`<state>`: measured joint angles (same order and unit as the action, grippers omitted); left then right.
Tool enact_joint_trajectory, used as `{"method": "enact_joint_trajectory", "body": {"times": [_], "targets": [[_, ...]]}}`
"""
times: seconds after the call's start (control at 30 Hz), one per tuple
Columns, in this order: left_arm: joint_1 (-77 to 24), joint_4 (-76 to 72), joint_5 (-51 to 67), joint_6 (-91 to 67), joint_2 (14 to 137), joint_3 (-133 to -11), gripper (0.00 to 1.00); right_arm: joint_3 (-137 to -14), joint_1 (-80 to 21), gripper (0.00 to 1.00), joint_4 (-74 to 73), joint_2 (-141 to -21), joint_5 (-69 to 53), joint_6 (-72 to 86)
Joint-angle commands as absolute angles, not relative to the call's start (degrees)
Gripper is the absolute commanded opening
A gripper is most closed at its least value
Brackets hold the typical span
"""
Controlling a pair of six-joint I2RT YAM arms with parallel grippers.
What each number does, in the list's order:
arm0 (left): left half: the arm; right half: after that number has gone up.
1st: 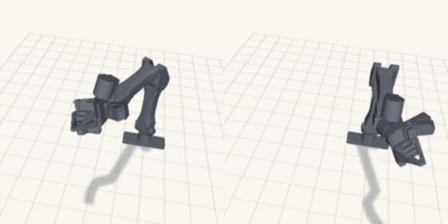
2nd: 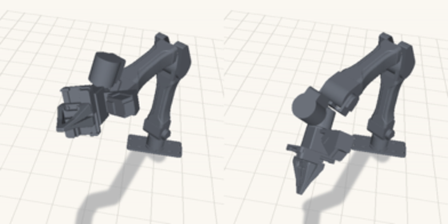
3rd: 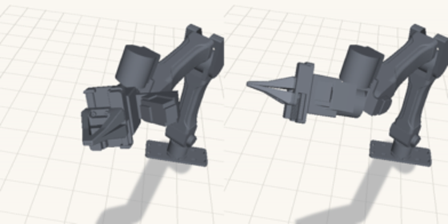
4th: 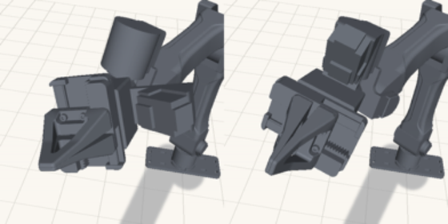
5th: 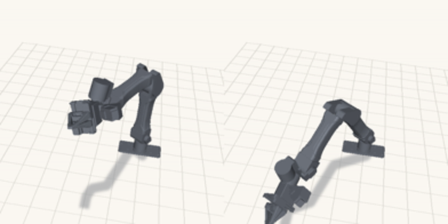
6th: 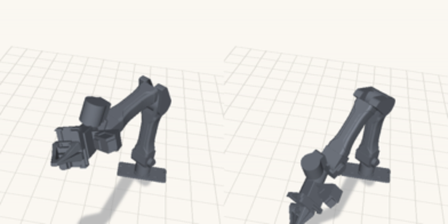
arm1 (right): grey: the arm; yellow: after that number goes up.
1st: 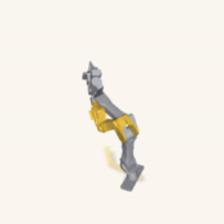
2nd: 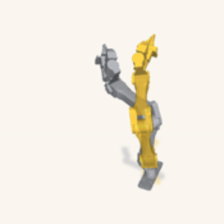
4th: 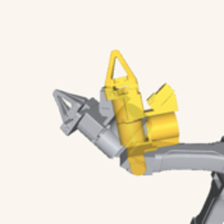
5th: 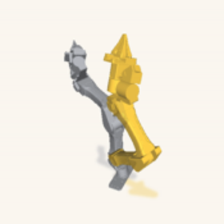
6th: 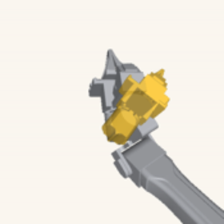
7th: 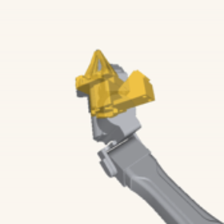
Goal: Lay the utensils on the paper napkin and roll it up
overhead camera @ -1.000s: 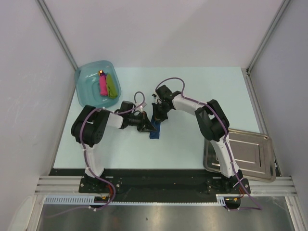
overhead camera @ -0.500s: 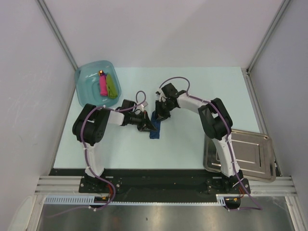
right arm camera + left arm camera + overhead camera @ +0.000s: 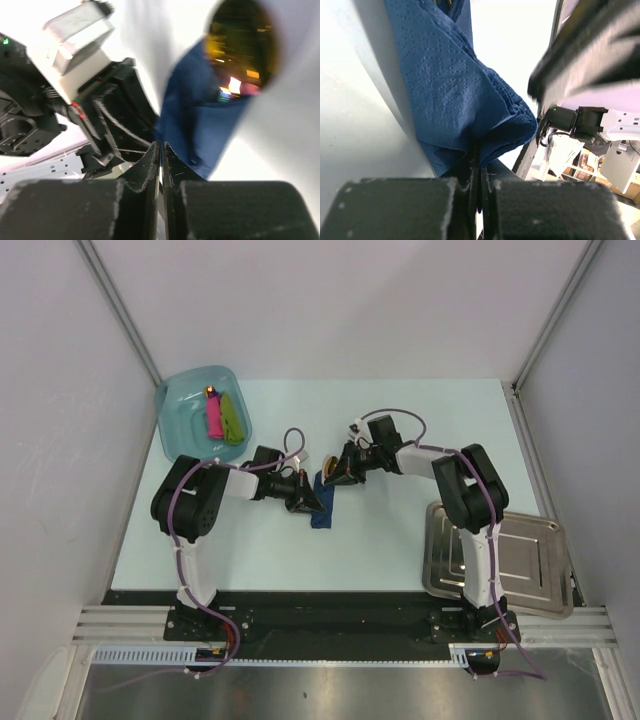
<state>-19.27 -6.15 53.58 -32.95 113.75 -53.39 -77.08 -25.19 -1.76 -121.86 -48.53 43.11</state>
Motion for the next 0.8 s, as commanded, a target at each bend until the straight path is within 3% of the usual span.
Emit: {"method": "enact_joint_trajectory", "body": {"times": [0.0,0.37,0.77], "targets": [[-19.51,-2.73,46.32,-28.21,115.49,-53.44,0.0,-79.1,-26.37,0.07,1.76,-123.48,-50.1,44.39],[-19.51,-2.55,46.67,-27.77,115.4,-53.53,0.0,-77.08,-25.49,0.05,3.86,-125.07,-50.35,45.0],[-19.42,-3.69,47.55,-27.86,115.84,-53.53,0.0,-71.9,-21.71,0.14,11.6,-119.09,-55.11,51.59]]}}
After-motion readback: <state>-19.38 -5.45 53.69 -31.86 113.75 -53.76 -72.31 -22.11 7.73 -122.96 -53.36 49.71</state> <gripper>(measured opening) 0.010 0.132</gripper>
